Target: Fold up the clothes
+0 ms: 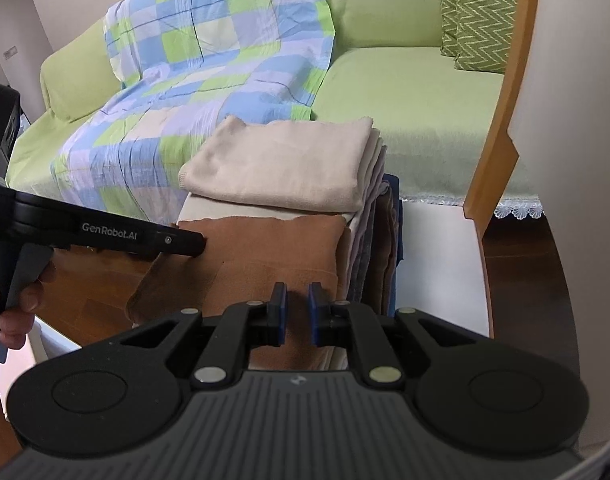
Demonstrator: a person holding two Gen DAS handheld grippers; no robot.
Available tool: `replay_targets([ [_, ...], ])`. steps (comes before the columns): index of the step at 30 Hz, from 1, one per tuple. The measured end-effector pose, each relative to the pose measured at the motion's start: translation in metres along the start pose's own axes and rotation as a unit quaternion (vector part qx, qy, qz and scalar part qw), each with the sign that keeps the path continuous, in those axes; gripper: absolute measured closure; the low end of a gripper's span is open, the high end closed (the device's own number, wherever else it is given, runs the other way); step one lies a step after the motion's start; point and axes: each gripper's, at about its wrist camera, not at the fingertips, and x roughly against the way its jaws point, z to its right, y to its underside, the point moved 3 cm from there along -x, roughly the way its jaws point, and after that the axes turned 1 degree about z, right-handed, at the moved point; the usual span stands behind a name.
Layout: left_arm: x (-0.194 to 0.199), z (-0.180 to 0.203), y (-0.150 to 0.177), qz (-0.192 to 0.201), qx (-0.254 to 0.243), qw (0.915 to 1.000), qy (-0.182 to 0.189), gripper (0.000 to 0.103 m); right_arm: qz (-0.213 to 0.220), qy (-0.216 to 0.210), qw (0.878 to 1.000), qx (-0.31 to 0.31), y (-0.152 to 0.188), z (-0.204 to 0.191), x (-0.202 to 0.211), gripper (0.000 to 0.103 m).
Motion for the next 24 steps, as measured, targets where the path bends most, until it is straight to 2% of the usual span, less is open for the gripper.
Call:
replay_targets([
  [2, 0.005, 0.001, 0.001, 0.004, -0.004, 1.0000, -0.006, 0.076, -0.003, 0.003, 1.000, -0.001, -0.001, 0.001, -0.001, 0.095],
  [9, 0.032, -0.003, -0.003, 0.016, 0.000, 0.9998, -0.007, 0.077, -0.006, 0.005, 1.000, -0.012, -0.001, 0.003, -0.001, 0.094],
  [13, 0.013, -0.007, -0.002, 0.000, -0.004, 0.9999, -0.015, 0.076, -0.004, 0.006, 1.000, -0.012, -0.001, 0.002, -0.002, 0.094],
  [16, -0.005, -0.010, 0.003, -0.016, -0.012, 0.9995, -0.026, 0.072, -0.005, 0.005, 1.000, -0.012, -0.002, 0.003, -0.003, 0.094],
  [20, -0.001, -0.015, 0.003, -0.014, 0.006, 0.9997, -0.020, 0.071, -0.011, 0.001, 1.000, -0.007, -0.006, 0.003, -0.003, 0.094],
  [22, 0.010, -0.013, 0.001, -0.001, 0.003, 0.9998, -0.017, 0.074, -0.007, 0.002, 1.000, -0.013, -0.010, 0.004, -0.001, 0.094],
  [24, 0.025, -0.009, -0.002, 0.017, -0.004, 0.9998, -0.010, 0.074, 0.019, 0.005, 1.000, -0.021, -0.019, 0.005, 0.008, 0.092],
])
